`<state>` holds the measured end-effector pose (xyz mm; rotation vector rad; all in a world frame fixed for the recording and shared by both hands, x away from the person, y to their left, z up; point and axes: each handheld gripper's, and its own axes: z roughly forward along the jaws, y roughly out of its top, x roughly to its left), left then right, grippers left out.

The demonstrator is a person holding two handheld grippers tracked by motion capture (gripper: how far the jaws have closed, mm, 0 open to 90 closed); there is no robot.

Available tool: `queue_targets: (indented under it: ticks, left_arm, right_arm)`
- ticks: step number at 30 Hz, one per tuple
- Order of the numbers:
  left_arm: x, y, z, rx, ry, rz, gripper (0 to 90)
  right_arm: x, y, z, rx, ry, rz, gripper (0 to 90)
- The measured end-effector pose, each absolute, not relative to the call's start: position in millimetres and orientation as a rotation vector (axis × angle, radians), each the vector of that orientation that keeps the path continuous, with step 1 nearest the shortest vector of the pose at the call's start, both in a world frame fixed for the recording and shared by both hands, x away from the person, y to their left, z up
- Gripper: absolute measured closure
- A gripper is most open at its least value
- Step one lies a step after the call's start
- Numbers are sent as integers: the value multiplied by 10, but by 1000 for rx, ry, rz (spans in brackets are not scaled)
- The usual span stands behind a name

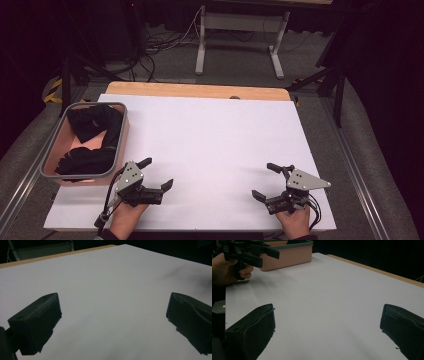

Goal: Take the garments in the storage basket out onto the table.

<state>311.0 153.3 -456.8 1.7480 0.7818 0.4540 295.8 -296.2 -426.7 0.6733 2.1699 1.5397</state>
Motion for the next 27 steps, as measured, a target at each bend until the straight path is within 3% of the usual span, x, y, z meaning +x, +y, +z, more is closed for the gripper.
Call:
queue_targets:
  ticks: [27]
  left_arm:
    - [3178, 1546, -4237, 1886, 705, 423, 54]
  right_arm:
    - [2939, -2965, -4262, 662, 2179, 1531, 7]
